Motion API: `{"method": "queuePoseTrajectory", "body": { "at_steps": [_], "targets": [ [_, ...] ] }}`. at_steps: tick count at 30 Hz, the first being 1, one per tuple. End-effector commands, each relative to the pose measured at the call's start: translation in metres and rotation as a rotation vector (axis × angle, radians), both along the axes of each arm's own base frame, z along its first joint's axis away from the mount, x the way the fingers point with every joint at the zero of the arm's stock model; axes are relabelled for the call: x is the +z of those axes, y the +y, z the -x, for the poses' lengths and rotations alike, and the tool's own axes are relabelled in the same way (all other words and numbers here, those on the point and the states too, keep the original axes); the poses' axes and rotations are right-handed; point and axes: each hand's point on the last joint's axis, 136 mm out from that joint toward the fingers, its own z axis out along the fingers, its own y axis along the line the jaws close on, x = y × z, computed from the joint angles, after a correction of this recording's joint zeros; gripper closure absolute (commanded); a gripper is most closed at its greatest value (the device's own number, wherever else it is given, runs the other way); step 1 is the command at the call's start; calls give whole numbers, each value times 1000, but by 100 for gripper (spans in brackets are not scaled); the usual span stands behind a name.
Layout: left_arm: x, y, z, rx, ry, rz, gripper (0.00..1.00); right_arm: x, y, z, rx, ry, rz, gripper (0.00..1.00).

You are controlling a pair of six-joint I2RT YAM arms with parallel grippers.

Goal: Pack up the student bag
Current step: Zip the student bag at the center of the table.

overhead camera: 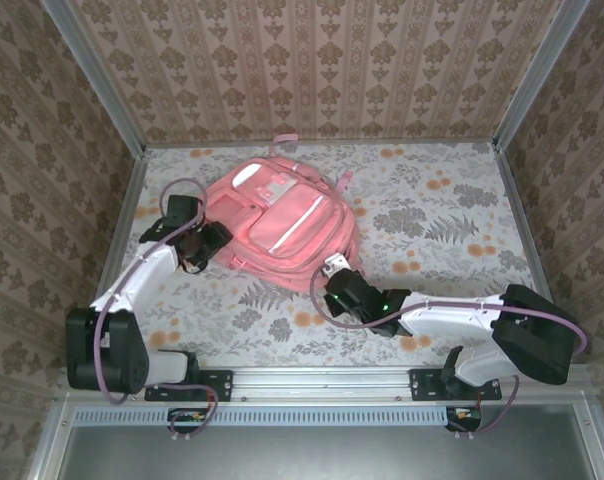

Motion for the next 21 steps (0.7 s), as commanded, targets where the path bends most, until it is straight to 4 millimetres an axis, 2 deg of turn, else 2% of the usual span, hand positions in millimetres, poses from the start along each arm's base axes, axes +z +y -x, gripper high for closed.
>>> {"method": "queuePoseTrajectory", "body": {
  "at_steps": [1, 6, 10, 13, 15, 19, 21],
  "targets": [
    [16, -29, 33, -36, 13, 28, 37, 5, 23, 4, 52, 57, -51, 100],
    [12, -87, 85, -55, 71, 162, 38, 7, 33, 5, 68, 75, -68, 100],
    [6, -120, 107, -19, 98, 246, 38, 6, 34, 6, 74, 75, -72, 100],
    [7, -143, 109, -20, 78, 263, 36, 7, 33, 7, 78, 70, -74, 100],
    [2, -151, 108, -23, 90, 232, 32, 7, 33, 8, 82, 71, -80, 100],
    [-7, -166, 93, -23, 80, 198, 30, 11, 32, 9, 83, 68, -93, 100],
    [-11, -167, 85, -18, 66, 163, 33, 11, 31, 10, 83, 68, -96, 100]
  ]
}}
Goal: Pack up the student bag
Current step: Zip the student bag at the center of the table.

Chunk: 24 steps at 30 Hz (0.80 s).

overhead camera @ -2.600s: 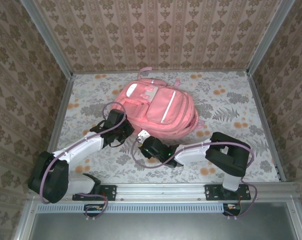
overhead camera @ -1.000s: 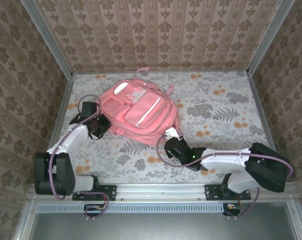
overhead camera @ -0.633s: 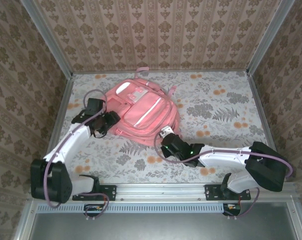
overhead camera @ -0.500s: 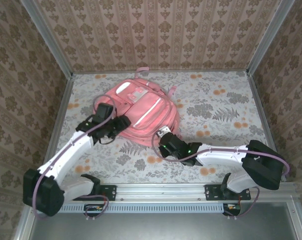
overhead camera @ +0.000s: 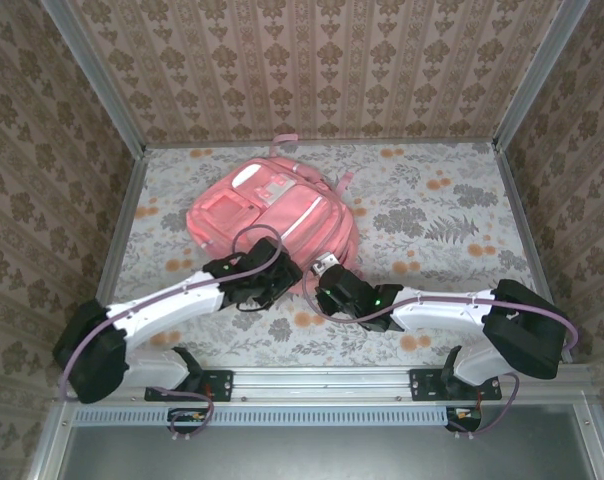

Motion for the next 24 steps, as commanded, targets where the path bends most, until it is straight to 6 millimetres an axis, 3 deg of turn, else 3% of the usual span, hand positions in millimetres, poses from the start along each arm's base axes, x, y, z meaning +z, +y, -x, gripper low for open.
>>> {"method": "queuePoseTrajectory", "body": {
  "at_steps": [1, 3, 4, 6, 17, 21, 24],
  "targets": [
    [11, -10, -25, 68, -66, 2, 39, 12, 8, 5, 15, 3, -62, 100],
    [8, -8, -28, 60, -67, -37, 57, 9, 5, 5, 11, 3, -49, 100],
    [7, -2, -27, 59, -64, -71, 74, 18, 3, 5, 9, -14, -66, 100],
    [8, 12, -24, 69, -60, -134, 100, 18, -3, 3, -3, -29, -45, 100],
    [7, 125, 14, 212, -39, -287, 100, 13, -62, -24, -113, -43, 37, 100],
    [17, 159, 17, 256, -62, -295, 100, 8, -63, -36, -97, -57, 69, 100],
    [25, 184, 11, 284, -69, -306, 100, 7, -52, -45, -64, -41, 72, 100]
  ]
}}
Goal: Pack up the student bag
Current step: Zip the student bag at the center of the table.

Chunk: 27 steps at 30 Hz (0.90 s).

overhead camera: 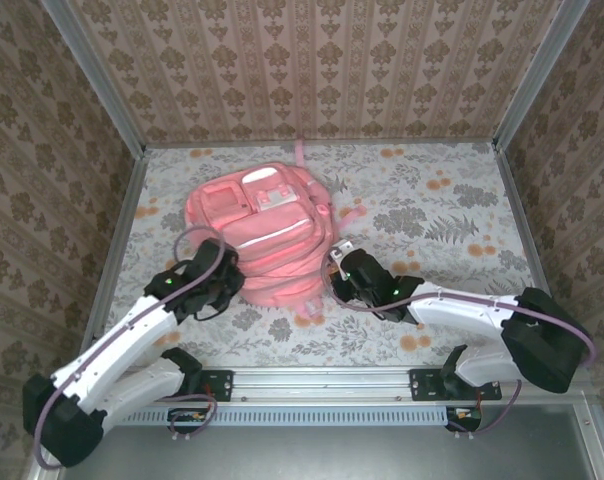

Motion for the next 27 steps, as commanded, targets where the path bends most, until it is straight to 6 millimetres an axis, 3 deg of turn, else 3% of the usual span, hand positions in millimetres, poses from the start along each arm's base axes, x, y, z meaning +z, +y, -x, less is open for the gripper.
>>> {"method": "queuePoseTrajectory", "body": {
  "at_steps": [1, 6, 11, 12, 13, 15, 17, 21, 27],
  "targets": [
    [-11, 64, 9, 61, 57, -208, 100, -5, -5, -16, -17, 6, 61, 100],
    [-10, 101, -22, 102, 82, -216, 100, 6, 36, -4, 81, 19, -12, 100],
    [-6, 120, -55, 73, 70, -245, 100, 11, 84, 19, 174, 62, -67, 100],
    [-4, 118, -59, 60, 71, -234, 97, 11, 92, 24, 188, 68, -74, 100],
    [0, 116, -61, 45, 73, -225, 86, 11, 100, 27, 201, 71, -80, 100],
    [6, 107, -60, 24, 68, -190, 57, 13, 111, 33, 215, 72, -101, 100],
    [13, 93, -51, 15, 62, -142, 44, 13, 117, 35, 216, 73, -114, 100],
    [21, 60, -21, -1, 67, -47, 40, 11, 117, 33, 210, 67, -106, 100],
    [9, -15, 12, -29, 88, 167, 40, 7, 110, 32, 201, 48, -87, 100]
  ]
}}
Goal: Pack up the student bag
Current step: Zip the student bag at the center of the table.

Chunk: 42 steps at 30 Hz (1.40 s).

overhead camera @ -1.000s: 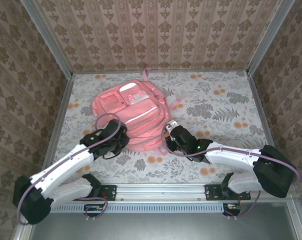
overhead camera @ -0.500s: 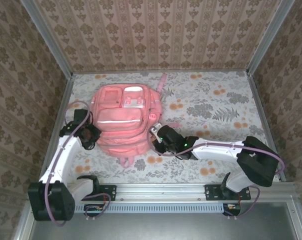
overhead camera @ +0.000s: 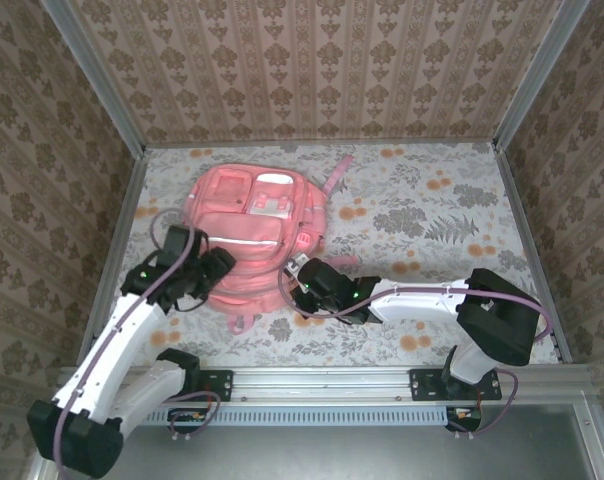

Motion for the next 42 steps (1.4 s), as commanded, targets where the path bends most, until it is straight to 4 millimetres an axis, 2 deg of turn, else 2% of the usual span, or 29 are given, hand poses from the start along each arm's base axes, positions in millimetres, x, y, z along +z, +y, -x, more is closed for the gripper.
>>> {"method": "queuePoseTrajectory", "body": {
  "at_steps": [1, 5, 9, 11, 15, 16, 17, 20, 21, 24, 28, 32, 39, 42],
  "targets": [
    [-16, -34, 17, 86, 108, 154, 40, 11, 5, -5, -14, -36, -42, 100],
    [-11, -68, 14, 100, 83, 217, 40, 11, 4, -4, -14, -37, -46, 100],
    [-6, -88, 3, 85, 59, 198, 32, 11, 4, -2, -10, -34, -57, 100],
    [-10, -94, -4, 82, 58, 180, 31, 10, 3, -1, -11, -30, -60, 100],
    [-34, -99, -10, 84, 99, 127, 32, 9, 2, 0, -15, -22, -67, 100],
    [-40, -99, -9, 89, 114, 109, 36, 10, 2, 0, -17, -25, -70, 100],
    [-43, -98, -10, 86, 114, 92, 44, 10, 1, 0, -17, -26, -71, 100],
    [-43, -86, -8, 92, 108, 22, 88, 9, -2, -2, -28, -36, -58, 100],
    [-40, -80, -7, 95, 101, -5, 100, 9, -5, -3, -34, -45, -50, 100],
    [-30, -61, -3, 102, 71, -73, 100, 5, -19, -9, -71, -70, -11, 100],
    [-25, -39, 9, 116, 53, -113, 100, -1, -44, -29, -136, -79, 27, 100],
    [-22, -27, 20, 114, 44, -114, 100, -8, -65, -56, -191, -85, 51, 100],
    [-3, -16, 24, 90, -9, -112, 100, -33, -97, -121, -319, -74, 123, 100],
    [1, -23, 22, 58, -23, -90, 100, -39, -107, -144, -363, -53, 134, 100]
  ]
}}
